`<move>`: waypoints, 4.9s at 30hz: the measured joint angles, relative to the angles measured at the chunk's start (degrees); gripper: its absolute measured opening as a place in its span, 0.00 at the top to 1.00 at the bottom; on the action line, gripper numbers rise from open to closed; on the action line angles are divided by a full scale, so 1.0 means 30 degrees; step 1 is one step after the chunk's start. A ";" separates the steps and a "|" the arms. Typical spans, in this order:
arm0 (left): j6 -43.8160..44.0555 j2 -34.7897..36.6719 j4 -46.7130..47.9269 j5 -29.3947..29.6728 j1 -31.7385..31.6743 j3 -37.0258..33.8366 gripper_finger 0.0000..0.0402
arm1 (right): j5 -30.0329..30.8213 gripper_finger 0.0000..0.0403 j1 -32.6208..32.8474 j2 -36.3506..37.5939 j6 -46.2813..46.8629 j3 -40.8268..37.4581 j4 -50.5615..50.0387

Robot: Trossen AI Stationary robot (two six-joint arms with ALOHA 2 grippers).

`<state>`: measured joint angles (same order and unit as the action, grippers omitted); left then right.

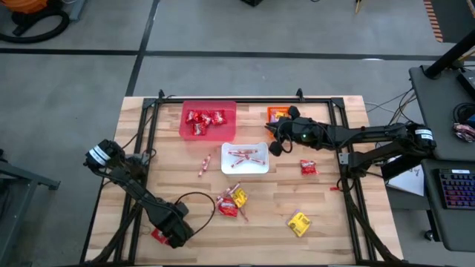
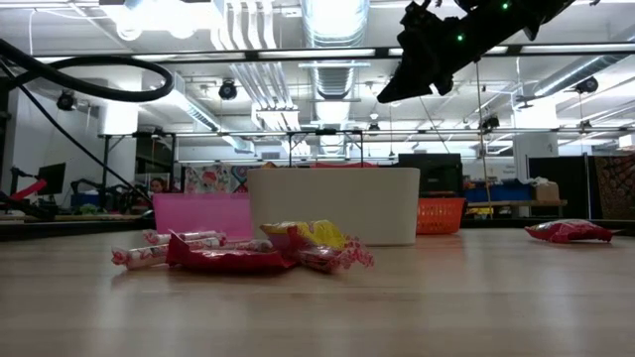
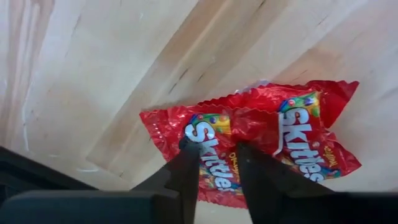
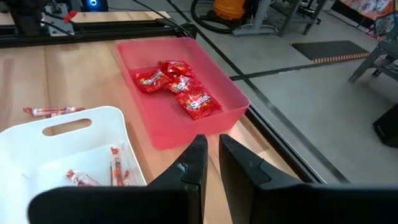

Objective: Sort candy
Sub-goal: Put the red chocolate into the red bin

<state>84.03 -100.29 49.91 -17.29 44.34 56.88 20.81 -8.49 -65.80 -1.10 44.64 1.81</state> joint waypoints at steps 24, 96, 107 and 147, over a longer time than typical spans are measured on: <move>-0.0421 0.2645 0.1520 0.6024 -0.0189 0.0350 1.00 | -0.0095 0.91 0.0000 0.0000 0.0415 0.0007 -0.0375; 0.7679 0.0991 -0.0974 0.3594 0.1209 -0.0864 0.93 | -0.0130 0.91 0.0007 0.0000 0.1209 0.0022 -0.0688; 0.5614 0.1397 -0.0770 0.3696 0.1209 0.0214 1.00 | -0.0125 0.91 0.0000 0.0000 0.1161 0.0022 -0.0688; 0.6368 0.0407 0.0859 0.5095 0.1464 -0.0310 0.51 | -0.0157 0.91 0.0007 0.0000 0.1224 0.0015 -0.0688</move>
<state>103.13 -99.07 52.49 -2.00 48.73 55.95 20.34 -8.47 -65.80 2.57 44.69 -0.25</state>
